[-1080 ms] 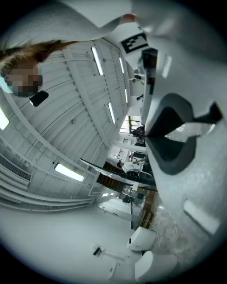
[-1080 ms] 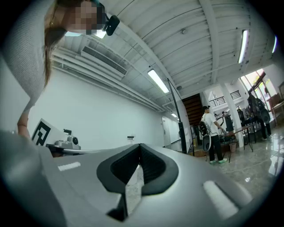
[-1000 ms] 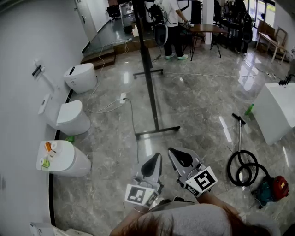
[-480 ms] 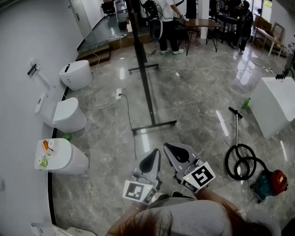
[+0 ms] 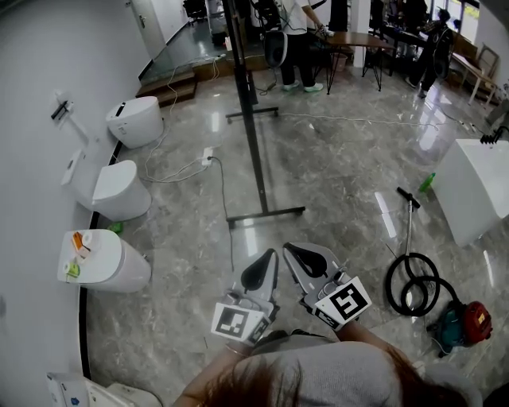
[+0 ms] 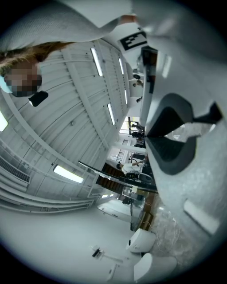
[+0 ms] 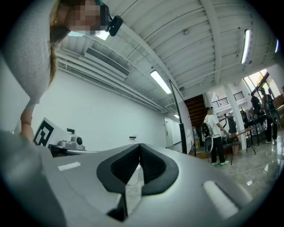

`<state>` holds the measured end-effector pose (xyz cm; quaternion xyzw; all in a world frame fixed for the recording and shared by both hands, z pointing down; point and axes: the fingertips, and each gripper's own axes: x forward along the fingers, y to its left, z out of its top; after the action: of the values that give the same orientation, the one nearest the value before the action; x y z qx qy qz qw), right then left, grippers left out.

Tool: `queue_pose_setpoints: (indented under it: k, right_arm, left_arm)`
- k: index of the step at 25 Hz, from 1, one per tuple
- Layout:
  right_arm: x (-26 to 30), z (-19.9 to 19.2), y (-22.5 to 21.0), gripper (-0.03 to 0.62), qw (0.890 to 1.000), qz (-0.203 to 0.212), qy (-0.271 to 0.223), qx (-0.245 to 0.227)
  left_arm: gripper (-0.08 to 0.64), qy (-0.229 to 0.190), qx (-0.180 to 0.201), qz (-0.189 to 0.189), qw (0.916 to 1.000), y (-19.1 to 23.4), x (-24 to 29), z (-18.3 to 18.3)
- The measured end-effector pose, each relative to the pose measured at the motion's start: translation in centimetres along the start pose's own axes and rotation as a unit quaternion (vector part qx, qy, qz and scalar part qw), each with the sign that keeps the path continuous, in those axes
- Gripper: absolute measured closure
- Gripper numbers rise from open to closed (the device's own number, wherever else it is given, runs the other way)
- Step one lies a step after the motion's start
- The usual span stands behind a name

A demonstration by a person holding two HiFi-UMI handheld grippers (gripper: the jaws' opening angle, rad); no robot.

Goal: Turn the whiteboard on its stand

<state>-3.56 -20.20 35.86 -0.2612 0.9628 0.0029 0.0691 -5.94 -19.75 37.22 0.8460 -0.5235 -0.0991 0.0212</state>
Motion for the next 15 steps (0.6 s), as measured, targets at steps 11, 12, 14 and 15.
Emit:
queue_pose_setpoints:
  k: [11,12,14,15]
  right_arm:
    - [0.2,-1.8,-1.2,0.588,0.999,0.03,0.01,0.026]
    - [0.4,-2.0,-1.3,0.586,0.999,0.034,0.011,0.027]
    - [1.1,-2.2,-1.8,0.588,0.999,0.037,0.012,0.026]
    - [1.6,-2.4,-2.2,0.588,0.999,0.038,0.012,0.025]
  left_arm:
    - [0.557,0.001,0.001,0.042,0.9991,0.6,0.1,-1.3]
    - [0.557,0.0,0.0,0.047,0.9989,0.9,0.3,-1.3]
    - [0.557,-0.002,-0.003,0.051,0.9987,1.7,0.9,-1.3]
    - [0.557,-0.002,-0.004,0.051,0.9987,2.2,1.4,-1.4]
